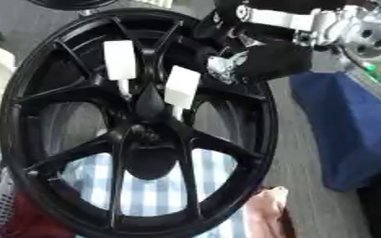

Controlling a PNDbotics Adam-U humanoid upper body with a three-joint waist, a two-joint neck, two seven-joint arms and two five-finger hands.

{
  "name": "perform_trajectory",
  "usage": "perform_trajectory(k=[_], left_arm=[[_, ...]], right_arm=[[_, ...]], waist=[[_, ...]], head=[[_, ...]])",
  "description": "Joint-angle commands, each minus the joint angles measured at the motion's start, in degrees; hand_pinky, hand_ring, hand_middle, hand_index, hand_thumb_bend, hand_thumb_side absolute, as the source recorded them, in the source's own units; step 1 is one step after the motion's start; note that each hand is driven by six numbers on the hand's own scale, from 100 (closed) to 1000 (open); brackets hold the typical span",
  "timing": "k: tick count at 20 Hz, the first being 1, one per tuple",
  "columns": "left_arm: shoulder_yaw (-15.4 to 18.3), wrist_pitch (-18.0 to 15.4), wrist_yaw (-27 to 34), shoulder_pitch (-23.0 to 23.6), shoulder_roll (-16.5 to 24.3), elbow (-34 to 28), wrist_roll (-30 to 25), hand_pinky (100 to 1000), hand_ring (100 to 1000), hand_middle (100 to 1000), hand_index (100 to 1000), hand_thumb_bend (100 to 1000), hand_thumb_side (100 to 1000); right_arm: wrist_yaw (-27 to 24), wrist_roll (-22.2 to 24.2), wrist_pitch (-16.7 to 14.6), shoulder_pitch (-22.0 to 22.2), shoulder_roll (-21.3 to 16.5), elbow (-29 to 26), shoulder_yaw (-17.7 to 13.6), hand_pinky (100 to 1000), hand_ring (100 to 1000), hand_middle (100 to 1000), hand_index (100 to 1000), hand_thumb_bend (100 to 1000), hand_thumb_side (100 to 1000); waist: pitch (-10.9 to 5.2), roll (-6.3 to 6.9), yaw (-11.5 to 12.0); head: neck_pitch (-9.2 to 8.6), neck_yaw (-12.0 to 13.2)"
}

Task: Pull the pin out of the wheel hub.

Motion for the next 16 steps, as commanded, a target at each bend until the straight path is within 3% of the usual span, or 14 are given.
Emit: perform_trajectory(k=[1,4,6,10,12,16], left_arm=[[0.56,0.04,0.10,-0.14,0.69,-1.25,0.26,608,814,599,727,118,832],[0.62,0.03,0.05,-0.10,0.70,-1.25,0.32,608,814,599,727,118,832],[0.69,0.04,0.02,-0.05,0.69,-1.25,0.40,608,814,599,727,118,833],[0.76,0.05,-0.05,-0.07,0.64,-1.25,0.46,608,815,599,727,118,835],[0.80,0.04,-0.07,-0.06,0.64,-1.25,0.51,608,815,599,727,118,835],[0.73,0.08,-0.07,-0.08,0.58,-1.25,0.48,608,815,599,727,117,836]], right_arm=[[1.02,0.11,1.43,-1.33,-0.11,-0.73,0.17,858,842,841,880,100,761],[0.60,0.18,1.58,-1.39,0.02,-0.73,-0.14,860,844,838,879,100,772],[-0.73,0.59,0.21,-1.26,-0.16,-0.73,-0.77,865,850,838,877,100,732],[-4.56,2.19,-8.34,-1.40,-0.68,-0.73,-3.16,881,861,849,887,100,586],[-6.57,3.11,-11.80,-1.35,-1.14,-0.49,-4.56,882,863,852,888,100,576],[-7.20,3.87,-13.03,-1.58,-1.29,-0.12,-5.03,876,862,849,887,100,617]], waist=[[-1.49,0.34,-0.03],[-1.48,0.32,-0.06],[-1.43,0.31,-0.08],[-1.16,0.35,-0.14],[-1.01,0.35,-0.18],[-0.89,0.33,-0.18]], head=[[0.47,0.34],[0.73,0.57],[0.83,0.66],[0.71,0.84],[0.52,0.93],[0.57,0.88]])
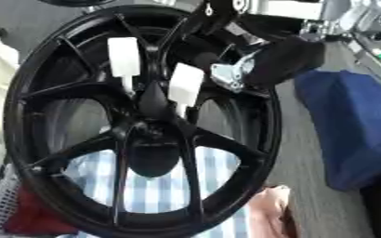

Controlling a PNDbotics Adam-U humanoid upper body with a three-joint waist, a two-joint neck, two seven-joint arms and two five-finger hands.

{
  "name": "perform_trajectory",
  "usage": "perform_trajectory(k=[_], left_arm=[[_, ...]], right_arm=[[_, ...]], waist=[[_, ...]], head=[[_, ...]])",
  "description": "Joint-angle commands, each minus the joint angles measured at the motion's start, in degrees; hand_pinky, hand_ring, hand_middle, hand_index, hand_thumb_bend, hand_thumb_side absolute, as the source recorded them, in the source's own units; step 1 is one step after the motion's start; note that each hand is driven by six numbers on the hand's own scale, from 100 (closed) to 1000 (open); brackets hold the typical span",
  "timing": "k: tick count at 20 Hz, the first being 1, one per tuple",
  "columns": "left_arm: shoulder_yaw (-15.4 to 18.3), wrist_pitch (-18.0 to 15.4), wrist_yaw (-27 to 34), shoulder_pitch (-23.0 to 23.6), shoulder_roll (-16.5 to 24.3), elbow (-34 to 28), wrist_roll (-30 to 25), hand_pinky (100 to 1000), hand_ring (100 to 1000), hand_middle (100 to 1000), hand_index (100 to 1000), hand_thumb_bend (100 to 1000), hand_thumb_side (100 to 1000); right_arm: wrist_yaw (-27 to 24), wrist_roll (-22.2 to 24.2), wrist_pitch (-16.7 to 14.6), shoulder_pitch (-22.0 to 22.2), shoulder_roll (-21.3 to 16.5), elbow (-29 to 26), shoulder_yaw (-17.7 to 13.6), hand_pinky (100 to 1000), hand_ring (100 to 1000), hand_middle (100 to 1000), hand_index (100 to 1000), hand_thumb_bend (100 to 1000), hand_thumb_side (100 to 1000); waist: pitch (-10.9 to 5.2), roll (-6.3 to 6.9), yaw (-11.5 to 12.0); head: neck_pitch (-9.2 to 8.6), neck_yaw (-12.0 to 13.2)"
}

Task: Pull the pin out of the wheel hub.

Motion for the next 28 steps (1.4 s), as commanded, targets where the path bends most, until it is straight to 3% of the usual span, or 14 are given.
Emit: perform_trajectory(k=[1,4,6,10,14,23,28], left_arm=[[0.53,-0.03,-0.07,-0.20,0.55,-1.25,0.24,608,815,599,727,117,836],[0.65,0.10,-0.08,0.01,0.45,-1.25,0.39,608,815,599,727,117,837],[0.84,0.22,-0.10,0.48,0.33,-1.25,0.65,608,815,599,727,118,837],[1.14,0.44,-0.09,1.29,-0.02,-1.25,1.19,608,814,598,726,119,837],[1.36,0.50,-0.13,1.82,-0.04,-1.25,1.63,608,814,598,725,119,836],[1.84,0.59,-0.53,2.72,0.02,-1.25,2.33,608,815,597,725,114,843],[2.22,0.64,-0.93,3.52,0.04,-1.25,2.79,608,816,597,725,114,845]], right_arm=[[-0.10,0.22,-0.29,-1.21,-1.91,-0.35,-0.90,875,861,847,887,100,623],[1.97,-0.75,2.38,-1.52,-1.52,-0.70,-0.07,862,848,834,879,100,666],[4.87,-2.24,6.90,-2.05,-0.28,-0.74,1.07,859,845,831,880,100,681],[11.30,-3.84,15.58,-3.26,3.99,-0.75,3.18,865,853,836,883,100,622],[16.19,-3.27,20.86,-4.07,7.65,-0.75,3.24,868,850,836,881,100,594],[18.40,-1.99,22.35,-3.08,11.12,-0.75,3.56,872,856,843,883,100,638],[20.23,-1.49,23.90,-2.35,14.25,-0.75,4.05,877,864,851,890,100,691]], waist=[[-0.92,0.36,-0.08],[-1.19,0.42,-0.15],[-1.58,0.53,-0.46],[-2.28,0.84,-1.05],[-2.55,1.18,-1.49],[-1.94,1.51,-2.22],[-1.70,1.54,-2.85]], head=[[0.13,-0.01],[0.50,-0.05],[0.81,0.09],[0.93,0.28],[0.23,0.98],[-1.83,2.33],[-1.46,2.83]])
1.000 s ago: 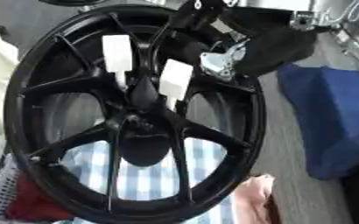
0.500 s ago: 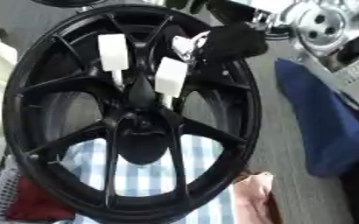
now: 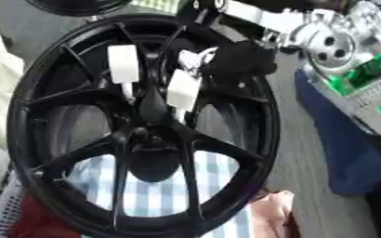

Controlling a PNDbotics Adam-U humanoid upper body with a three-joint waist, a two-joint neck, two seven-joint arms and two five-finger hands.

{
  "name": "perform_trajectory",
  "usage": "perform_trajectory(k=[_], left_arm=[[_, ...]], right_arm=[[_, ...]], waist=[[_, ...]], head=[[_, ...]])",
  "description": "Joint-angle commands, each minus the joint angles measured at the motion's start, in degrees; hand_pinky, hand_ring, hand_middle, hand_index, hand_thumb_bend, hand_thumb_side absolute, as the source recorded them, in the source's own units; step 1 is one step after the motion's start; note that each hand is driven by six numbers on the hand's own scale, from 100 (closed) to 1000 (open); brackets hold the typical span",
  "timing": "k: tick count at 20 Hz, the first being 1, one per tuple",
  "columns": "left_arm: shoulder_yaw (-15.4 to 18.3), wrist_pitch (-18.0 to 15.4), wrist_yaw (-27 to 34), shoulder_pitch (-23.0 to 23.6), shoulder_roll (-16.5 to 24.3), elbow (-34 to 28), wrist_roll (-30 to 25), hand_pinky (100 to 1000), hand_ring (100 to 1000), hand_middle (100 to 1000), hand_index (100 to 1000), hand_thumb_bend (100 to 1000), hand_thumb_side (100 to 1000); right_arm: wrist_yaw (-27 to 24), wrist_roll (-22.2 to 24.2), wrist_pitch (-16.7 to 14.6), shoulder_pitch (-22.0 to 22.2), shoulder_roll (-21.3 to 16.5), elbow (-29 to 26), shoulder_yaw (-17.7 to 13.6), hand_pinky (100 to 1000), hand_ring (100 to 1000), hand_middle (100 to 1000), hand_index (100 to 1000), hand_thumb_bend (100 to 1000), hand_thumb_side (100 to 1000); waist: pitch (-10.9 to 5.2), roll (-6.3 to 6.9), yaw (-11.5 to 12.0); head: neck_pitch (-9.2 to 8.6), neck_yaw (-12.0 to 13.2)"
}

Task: Pull the pin out of the wheel hub.

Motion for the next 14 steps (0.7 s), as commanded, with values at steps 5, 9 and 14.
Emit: perform_trajectory(k=[5,9,14], left_arm=[[0.79,0.05,-0.47,0.23,0.59,-1.25,0.57,608,816,597,725,114,845],[0.81,0.16,-0.60,0.36,0.55,-1.25,0.53,608,817,598,726,112,845],[0.87,0.32,-0.70,0.51,0.48,-1.25,0.51,608,816,597,726,109,845]], right_arm=[[3.37,1.33,1.70,-0.14,0.83,-0.73,0.76,880,871,856,906,100,787],[2.29,0.88,2.21,-0.37,1.18,-0.73,0.91,880,869,858,915,100,916],[-2.51,-0.03,2.55,-0.99,1.50,-0.73,0.67,890,879,861,928,100,732]], waist=[[-1.03,0.34,-0.37],[-0.98,0.25,-0.38],[-0.97,0.25,-0.50]], head=[[0.11,0.31],[-0.16,0.45],[-0.29,0.79]])
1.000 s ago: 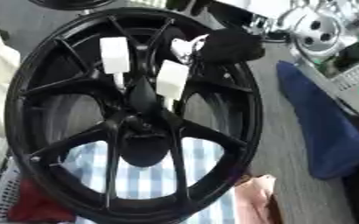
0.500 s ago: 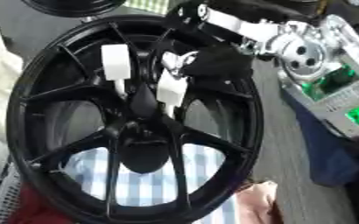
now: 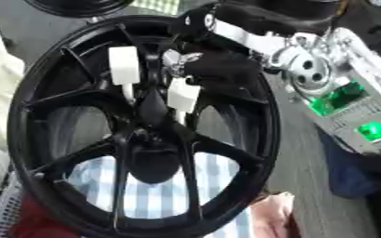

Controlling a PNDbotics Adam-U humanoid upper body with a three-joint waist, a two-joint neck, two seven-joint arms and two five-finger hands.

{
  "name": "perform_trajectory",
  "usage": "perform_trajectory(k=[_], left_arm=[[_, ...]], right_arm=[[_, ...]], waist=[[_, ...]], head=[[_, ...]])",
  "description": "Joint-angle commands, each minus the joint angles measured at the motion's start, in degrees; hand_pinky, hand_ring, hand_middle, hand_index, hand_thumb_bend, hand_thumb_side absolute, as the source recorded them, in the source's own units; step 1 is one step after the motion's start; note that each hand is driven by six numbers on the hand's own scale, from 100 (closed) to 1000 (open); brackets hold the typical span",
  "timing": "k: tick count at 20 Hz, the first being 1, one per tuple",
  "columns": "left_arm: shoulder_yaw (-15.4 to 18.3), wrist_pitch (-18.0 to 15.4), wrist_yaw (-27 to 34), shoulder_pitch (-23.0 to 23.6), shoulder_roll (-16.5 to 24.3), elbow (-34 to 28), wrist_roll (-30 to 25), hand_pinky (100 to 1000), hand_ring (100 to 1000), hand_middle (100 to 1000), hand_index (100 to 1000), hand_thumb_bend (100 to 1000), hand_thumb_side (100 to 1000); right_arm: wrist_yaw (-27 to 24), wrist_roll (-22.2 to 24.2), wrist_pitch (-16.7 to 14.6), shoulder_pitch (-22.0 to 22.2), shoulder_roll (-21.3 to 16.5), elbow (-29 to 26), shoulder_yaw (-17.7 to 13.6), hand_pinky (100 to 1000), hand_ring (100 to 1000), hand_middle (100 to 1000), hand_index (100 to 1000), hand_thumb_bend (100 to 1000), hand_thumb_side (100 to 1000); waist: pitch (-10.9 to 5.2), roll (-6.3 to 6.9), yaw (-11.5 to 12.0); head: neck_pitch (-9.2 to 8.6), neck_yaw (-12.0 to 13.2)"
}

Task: Pull the pin out of the wheel hub.

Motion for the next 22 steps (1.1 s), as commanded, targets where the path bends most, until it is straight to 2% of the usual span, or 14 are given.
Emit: perform_trajectory(k=[1,2,3,4,14,16,17,18,22], left_arm=[[0.79,0.17,-0.20,-0.09,0.46,-1.25,0.21,609,817,597,726,109,845],[0.85,0.21,-0.23,0.01,0.43,-1.25,0.26,609,817,597,726,109,845],[0.89,0.23,-0.28,0.11,0.40,-1.25,0.31,609,817,597,726,109,845],[0.95,0.25,-0.32,0.22,0.39,-1.25,0.35,609,817,597,726,109,845],[1.45,0.39,-0.61,1.06,0.40,-1.25,0.96,609,816,597,726,109,847],[1.42,0.45,-0.65,1.05,0.41,-1.25,0.94,609,815,597,726,109,847],[1.41,0.45,-0.66,1.03,0.41,-1.25,0.93,609,814,597,726,109,847],[1.41,0.46,-0.65,1.01,0.39,-1.25,0.94,609,814,597,726,111,848],[1.39,0.61,-0.72,0.96,0.43,-1.25,0.90,609,814,597,726,110,848]], right_arm=[[-3.65,0.06,0.96,-1.39,-0.81,-0.73,-0.62,895,882,862,928,100,516],[-4.64,0.36,1.07,-1.58,-0.97,-0.73,-0.45,896,884,864,927,100,437],[-5.32,0.69,1.21,-1.74,-1.10,-0.73,-0.35,898,885,865,924,100,274],[-5.69,1.03,1.41,-1.81,-1.24,-0.73,-0.23,899,887,866,923,100,205],[-3.89,2.80,1.97,-1.02,-2.43,-0.73,1.38,902,891,864,916,100,263],[-2.89,3.32,2.10,-0.59,-2.56,-0.73,1.80,903,894,865,916,100,263],[-2.39,3.56,2.10,-0.41,-2.55,-0.73,1.93,903,894,865,915,100,214],[-1.97,3.82,2.12,-0.22,-2.53,-0.73,2.05,904,895,867,915,100,261],[-1.02,4.92,1.83,0.18,-2.42,-0.73,2.36,909,903,873,914,100,254]], waist=[[-1.03,0.39,-0.24],[-1.13,0.39,-0.39],[-1.23,0.40,-0.53],[-1.33,0.41,-0.70],[-1.54,0.12,-1.82],[-1.45,-0.01,-1.88],[-1.40,-0.07,-1.89],[-1.33,-0.13,-1.89],[-1.13,-0.31,-1.83]], head=[[-0.39,0.33],[-0.43,0.38],[-0.50,0.42],[-0.57,0.46],[-0.17,1.65],[-0.09,1.75],[-0.04,1.76],[0.00,1.79],[0.06,1.84]])
